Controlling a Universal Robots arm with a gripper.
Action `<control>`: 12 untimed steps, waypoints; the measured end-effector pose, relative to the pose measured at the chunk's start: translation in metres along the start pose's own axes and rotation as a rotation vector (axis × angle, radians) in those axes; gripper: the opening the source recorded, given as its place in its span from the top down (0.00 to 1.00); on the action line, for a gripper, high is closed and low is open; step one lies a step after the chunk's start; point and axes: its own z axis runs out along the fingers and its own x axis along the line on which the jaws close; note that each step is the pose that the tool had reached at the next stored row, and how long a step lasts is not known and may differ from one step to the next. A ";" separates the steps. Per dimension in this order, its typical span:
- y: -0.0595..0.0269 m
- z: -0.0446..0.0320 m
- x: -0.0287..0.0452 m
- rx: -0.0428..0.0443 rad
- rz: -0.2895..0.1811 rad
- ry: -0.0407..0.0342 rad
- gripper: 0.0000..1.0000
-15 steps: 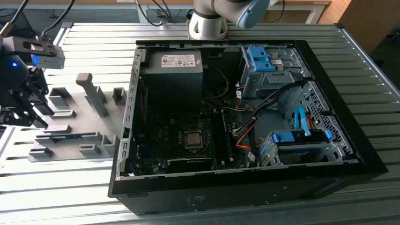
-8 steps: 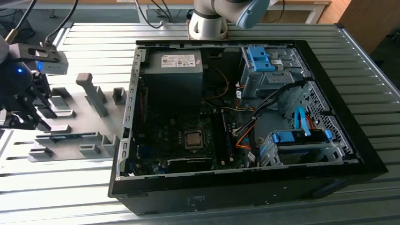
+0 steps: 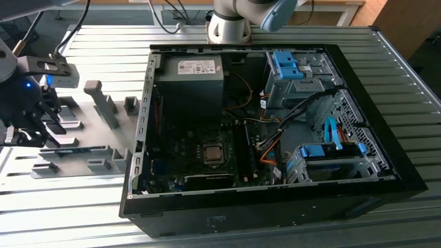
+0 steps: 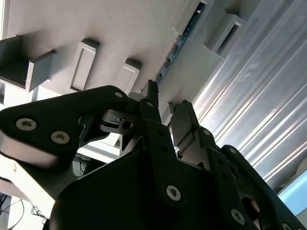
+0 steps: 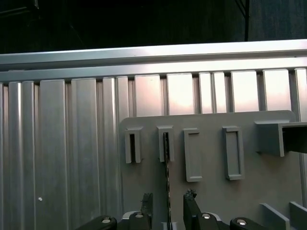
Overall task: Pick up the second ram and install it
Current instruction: 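Pick up the second ram and move it above second insertion slot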
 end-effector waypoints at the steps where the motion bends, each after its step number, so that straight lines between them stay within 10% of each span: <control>1: 0.0000 0.0018 0.0000 0.0000 0.000 0.0000 0.62; 12: -0.0002 0.0126 0.0001 0.0000 0.000 0.0002 0.62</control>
